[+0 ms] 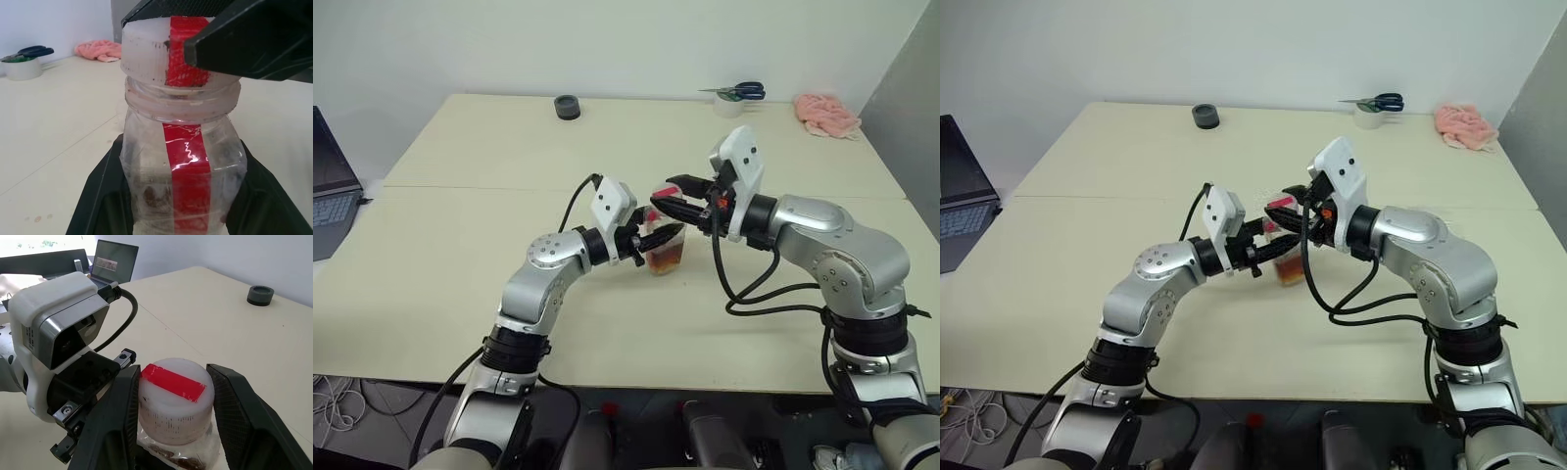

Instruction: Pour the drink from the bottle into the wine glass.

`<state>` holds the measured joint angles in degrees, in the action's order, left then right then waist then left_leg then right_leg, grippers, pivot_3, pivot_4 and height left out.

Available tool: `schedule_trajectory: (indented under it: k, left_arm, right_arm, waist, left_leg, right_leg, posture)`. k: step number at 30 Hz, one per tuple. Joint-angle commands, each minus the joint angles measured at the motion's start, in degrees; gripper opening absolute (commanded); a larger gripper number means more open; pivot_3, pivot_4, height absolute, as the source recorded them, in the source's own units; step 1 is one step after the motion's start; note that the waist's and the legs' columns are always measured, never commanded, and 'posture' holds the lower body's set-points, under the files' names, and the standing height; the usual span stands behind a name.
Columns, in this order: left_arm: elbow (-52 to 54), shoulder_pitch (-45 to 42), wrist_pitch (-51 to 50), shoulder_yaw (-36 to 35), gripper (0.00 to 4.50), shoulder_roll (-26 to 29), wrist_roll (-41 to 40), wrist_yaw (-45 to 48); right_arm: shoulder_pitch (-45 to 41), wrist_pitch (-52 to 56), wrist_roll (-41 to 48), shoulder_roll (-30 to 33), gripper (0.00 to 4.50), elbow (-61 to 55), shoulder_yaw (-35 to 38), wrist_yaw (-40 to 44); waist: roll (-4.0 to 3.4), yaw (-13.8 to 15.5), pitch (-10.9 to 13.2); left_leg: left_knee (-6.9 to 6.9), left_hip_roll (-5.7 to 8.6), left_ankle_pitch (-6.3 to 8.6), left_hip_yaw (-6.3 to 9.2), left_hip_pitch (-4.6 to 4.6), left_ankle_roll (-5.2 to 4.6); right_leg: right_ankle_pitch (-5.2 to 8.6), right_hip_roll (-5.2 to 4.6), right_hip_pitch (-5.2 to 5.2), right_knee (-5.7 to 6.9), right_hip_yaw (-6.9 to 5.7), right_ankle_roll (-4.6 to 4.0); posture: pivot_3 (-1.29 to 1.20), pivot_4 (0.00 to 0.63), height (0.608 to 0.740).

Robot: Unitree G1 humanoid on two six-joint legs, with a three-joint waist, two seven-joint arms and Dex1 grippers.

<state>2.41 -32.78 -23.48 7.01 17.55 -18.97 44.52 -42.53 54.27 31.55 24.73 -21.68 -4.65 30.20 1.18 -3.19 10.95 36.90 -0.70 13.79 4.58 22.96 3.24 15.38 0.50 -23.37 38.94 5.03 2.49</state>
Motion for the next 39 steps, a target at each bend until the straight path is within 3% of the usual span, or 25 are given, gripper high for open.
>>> schedule_trajectory:
  k: [1, 9, 14, 19, 23, 27, 35, 39]
  left_arm:
    - [2.72, -0.7, 1.17, -0.59, 1.81, -0.16, -0.63, -0.04]
    - [2.52, -0.24, 1.09, -0.02, 1.81, 0.65, 0.46, -0.1]
    - [2.76, 0.2, 0.83, 0.22, 1.81, 0.66, 0.28, 0.12]
    - [2.04, -0.64, 1.1, 0.17, 1.81, -0.07, 0.05, 0.39]
    - [1.08, -1.54, 1.46, 0.18, 1.81, -0.46, -0.04, 0.97]
    - [0.1, -2.22, 1.81, 0.2, 1.81, -0.83, 0.19, 1.49]
    - [-2.41, -3.18, 3.83, -0.24, 1.81, -1.15, 2.51, -0.35]
    - [-4.75, -4.07, 4.59, -2.01, 1.81, -1.39, 3.56, -3.65]
  right_arm:
    - [-0.93, -0.79, 0.32, -0.19, 1.77, -0.94, 0.41, 0.5]
    - [-9.06, 1.53, 11.11, -0.37, 1.73, 0.0, 12.9, 0.7]
    - [-6.19, 3.85, 12.63, 1.8, 1.72, -2.05, 18.54, -5.28]
    - [13.6, -1.36, 2.27, 6.53, 1.72, -0.82, 19.87, -10.42]
    - [25.1, -5.12, 0.4, 2.78, 1.72, 0.17, 23.49, -13.6]
    - [32.37, -9.08, -4.63, 2.66, 1.72, 2.78, 19.0, -12.83]
    - [33.5, -14.78, -10.56, 3.97, 4.5, 9.78, 15.55, -11.11]
    - [32.57, -13.13, -9.86, 7.83, 4.5, 5.4, 14.55, -7.16]
  waist:
    - [0.0, 0.0, 0.0]
    - [-0.05, -0.02, 0.03]
    - [-0.02, 0.12, 0.01]
    - [0.06, 1.11, -0.03]
    - [0.01, 1.07, -0.01]
    - [0.01, 0.51, -0.01]
    - [0.01, 0.01, -0.01]
    - [0.01, 0.08, -0.01]
  left_leg:
    - [0.0, 0.0, 0.0, 0.0, 0.0, 0.0]
    - [0.01, 0.01, 0.0, 0.0, 0.01, 0.0]
    - [-0.03, 0.0, 0.01, 0.03, 0.02, -0.01]
    - [-0.03, 0.03, 0.01, 0.01, 0.04, -0.01]
    - [-0.03, 0.06, 0.01, -0.19, 0.05, -0.01]
    - [-0.02, -0.02, 0.0, -0.25, -0.03, -0.01]
    - [0.02, -0.02, 0.0, -0.3, -0.08, -0.01]
    - [0.03, 0.0, 0.0, -0.3, -0.06, -0.01]
  right_leg:
    - [0.0, 0.0, 0.0, 0.0, 0.0, 0.0]
    - [-0.07, 0.0, -0.01, 0.01, 0.0, -0.11]
    - [-0.07, -0.02, 0.01, -0.01, -0.05, -0.12]
    - [-0.06, -0.05, 0.05, -0.09, -0.04, -0.1]
    - [0.04, -0.06, -0.09, 0.0, 0.21, 0.06]
    - [0.13, 0.09, -0.09, 0.02, 0.32, 0.21]
    - [0.11, 0.11, -0.03, 0.02, 0.4, 0.26]
    - [0.11, 0.09, -0.04, 0.0, 0.41, 0.27]
  posture:
    - [0.0, 0.15, 0.74]
    - [0.0, 0.15, 0.74]
    - [0.0, 0.15, 0.74]
    - [0.0, 0.15, 0.74]
    - [0.0, 0.15, 0.74]
    - [0.0, 0.15, 0.74]
    - [0.0, 0.15, 0.74]
    - [0.0, 0.15, 0.74]
